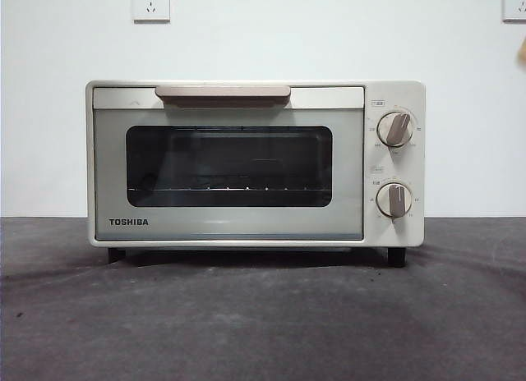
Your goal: The left arm flap open the oven, the right arm pick bread and place it into oven, the left arm flap close the oven
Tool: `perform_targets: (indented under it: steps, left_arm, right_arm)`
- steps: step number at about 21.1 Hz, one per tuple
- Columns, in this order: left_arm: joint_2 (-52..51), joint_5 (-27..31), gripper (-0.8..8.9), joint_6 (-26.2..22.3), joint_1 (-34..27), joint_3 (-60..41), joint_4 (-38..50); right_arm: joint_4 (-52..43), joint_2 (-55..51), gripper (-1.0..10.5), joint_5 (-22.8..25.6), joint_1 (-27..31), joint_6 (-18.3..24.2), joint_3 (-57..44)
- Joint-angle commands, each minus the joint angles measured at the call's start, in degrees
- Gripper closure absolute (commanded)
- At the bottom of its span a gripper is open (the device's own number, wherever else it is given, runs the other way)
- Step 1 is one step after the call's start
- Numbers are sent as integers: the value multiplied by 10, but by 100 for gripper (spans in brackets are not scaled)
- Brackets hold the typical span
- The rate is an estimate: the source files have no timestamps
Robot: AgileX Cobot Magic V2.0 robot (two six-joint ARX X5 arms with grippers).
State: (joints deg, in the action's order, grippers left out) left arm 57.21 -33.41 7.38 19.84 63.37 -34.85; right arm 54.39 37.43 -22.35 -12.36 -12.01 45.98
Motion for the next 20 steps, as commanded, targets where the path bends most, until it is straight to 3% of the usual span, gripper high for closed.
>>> perform_targets:
  steps: [1,4,7,11,20]
  left_arm:
    - [57,40,801,-59,16,53,-23]
    - [130,98,801,-123,45,98,-47]
    - [193,125,801,-147,73,133,-38]
    - [231,165,801,-154,89,141,-11]
    - [274,191,801,-153,91,141,23]
  right_arm:
    - [-3,-60,900,-3,-3,-8,6]
    - [-3,-125,900,-4,-3,-37,6]
    - [-3,-164,900,-4,-3,-57,6]
    - [-3,-174,900,-9,-3,-64,6]
    - [-3,-174,900,-28,-3,-75,6]
